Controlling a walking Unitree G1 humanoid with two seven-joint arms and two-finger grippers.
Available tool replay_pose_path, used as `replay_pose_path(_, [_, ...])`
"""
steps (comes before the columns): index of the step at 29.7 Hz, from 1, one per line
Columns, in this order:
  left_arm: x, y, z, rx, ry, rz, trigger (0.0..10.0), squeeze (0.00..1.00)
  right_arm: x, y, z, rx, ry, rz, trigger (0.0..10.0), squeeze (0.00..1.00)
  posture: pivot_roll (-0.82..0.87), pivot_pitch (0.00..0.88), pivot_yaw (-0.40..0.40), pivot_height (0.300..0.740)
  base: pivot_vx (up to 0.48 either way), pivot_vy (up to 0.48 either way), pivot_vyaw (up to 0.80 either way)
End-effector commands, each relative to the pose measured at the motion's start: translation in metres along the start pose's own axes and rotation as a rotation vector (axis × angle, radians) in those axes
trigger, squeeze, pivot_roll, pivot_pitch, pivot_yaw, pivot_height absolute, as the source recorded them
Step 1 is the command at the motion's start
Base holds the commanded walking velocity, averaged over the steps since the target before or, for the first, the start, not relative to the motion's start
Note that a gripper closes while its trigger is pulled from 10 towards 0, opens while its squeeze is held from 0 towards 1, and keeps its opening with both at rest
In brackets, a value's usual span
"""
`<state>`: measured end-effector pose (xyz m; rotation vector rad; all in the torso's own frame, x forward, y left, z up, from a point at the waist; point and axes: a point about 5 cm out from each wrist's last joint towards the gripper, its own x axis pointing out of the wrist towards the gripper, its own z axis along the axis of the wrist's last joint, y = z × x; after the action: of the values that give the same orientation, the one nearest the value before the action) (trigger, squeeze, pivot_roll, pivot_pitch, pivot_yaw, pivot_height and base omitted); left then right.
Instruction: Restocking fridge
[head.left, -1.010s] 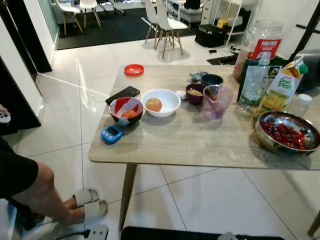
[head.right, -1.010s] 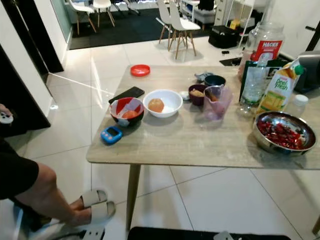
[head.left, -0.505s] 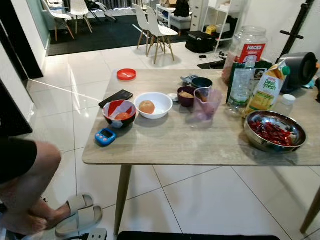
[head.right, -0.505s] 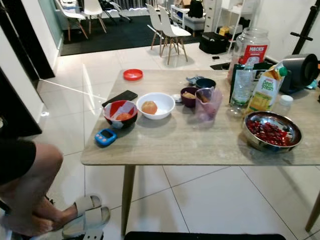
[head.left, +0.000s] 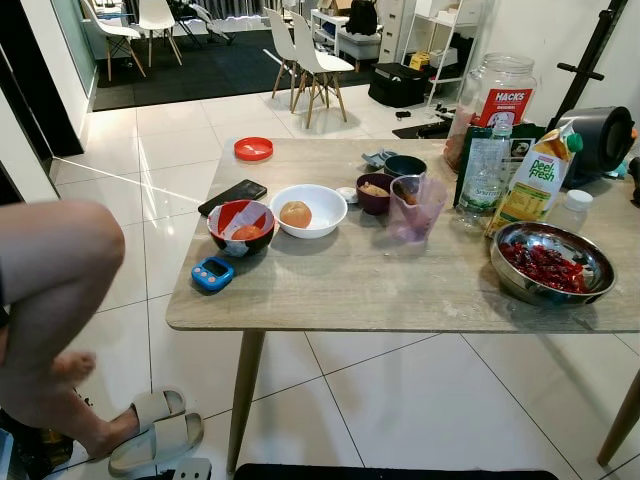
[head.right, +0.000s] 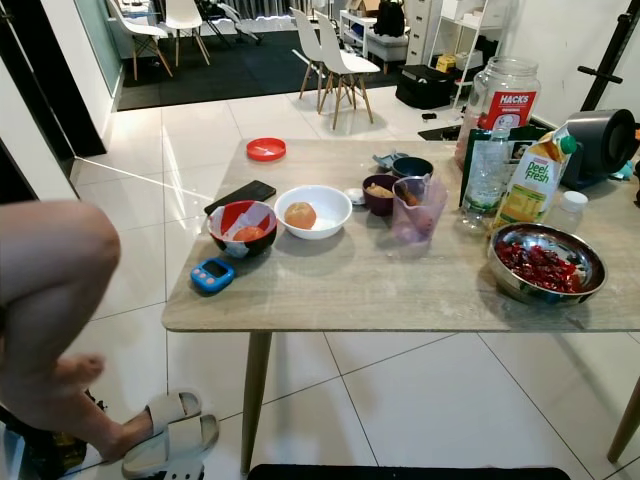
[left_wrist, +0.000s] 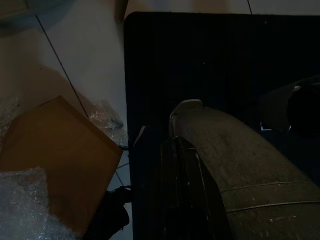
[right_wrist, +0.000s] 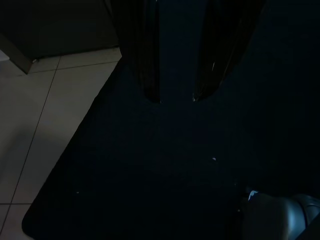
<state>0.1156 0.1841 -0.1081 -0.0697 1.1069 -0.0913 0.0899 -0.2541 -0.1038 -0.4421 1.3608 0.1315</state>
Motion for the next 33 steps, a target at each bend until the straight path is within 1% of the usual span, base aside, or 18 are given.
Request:
replay_pose_path(1, [-0.003, 0.001, -0.014, -0.023, 0.043, 0.007, 10.0, 0.0, 0.0, -0.001, -0.001, 0.006, -0.005, -0.002, 10.0, 0.0, -0.03, 0.0, -0.014, 0.74, 0.0, 0.0, 0.0])
replay_pose_path(4, [-0.003, 0.003, -0.015, -0.031, 0.045, 0.014, 10.0, 0.0, 0.0, 0.0, -0.002, 0.008, -0.003, 0.0, 10.0, 0.0, -0.03, 0.0, -0.019, 0.74, 0.0, 0.0, 0.0])
replay_pose_path(6, [-0.004, 0.004, -0.017, -0.05, 0.043, 0.025, 10.0, 0.0, 0.0, 0.0, -0.004, 0.003, 0.001, 0.002, 10.0, 0.0, -0.03, 0.0, -0.024, 0.74, 0.0, 0.0, 0.0])
replay_pose_path(11, [-0.004, -0.001, -0.021, -0.057, 0.049, 0.012, 10.0, 0.0, 0.0, 0.0, 0.0, 0.019, -0.007, -0.01, 10.0, 0.0, -0.05, 0.0, -0.025, 0.74, 0.0, 0.0, 0.0])
replay_pose_path(14, [-0.004, -0.001, -0.022, -0.065, 0.051, 0.017, 10.0, 0.0, 0.0, 0.0, 0.0, 0.016, -0.009, -0.009, 10.0, 0.0, -0.05, 0.0, -0.033, 0.74, 0.0, 0.0, 0.0])
replay_pose_path(18, [-0.004, -0.002, -0.021, -0.097, 0.044, 0.026, 10.0, 0.0, 0.0, 0.0, -0.001, -0.003, -0.001, -0.006, 10.0, 0.0, -0.05, 0.0, -0.036, 0.74, 0.0, 0.0, 0.0])
replay_pose_path(19, [-0.003, -0.005, -0.021, -0.108, 0.039, 0.021, 10.0, 0.0, 0.0, -0.003, -0.003, 0.004, 0.004, -0.013, 10.0, 0.0, -0.05, 0.0, -0.03, 0.74, 0.0, 0.0, 0.0])
replay_pose_path(23, [-0.003, -0.007, -0.022, -0.101, 0.044, 0.012, 10.0, 0.0, -0.001, -0.006, -0.007, 0.014, 0.009, -0.02, 10.0, 0.0, -0.05, 0.0, -0.027, 0.74, 0.0, 0.0, 0.0])
replay_pose_path(33, [-0.004, -0.002, -0.022, -0.098, 0.044, 0.025, 10.0, 0.0, -0.001, 0.0, -0.008, 0.012, 0.008, -0.004, 10.0, 0.0, -0.05, 0.0, -0.03, 0.74, 0.0, 0.0, 0.0])
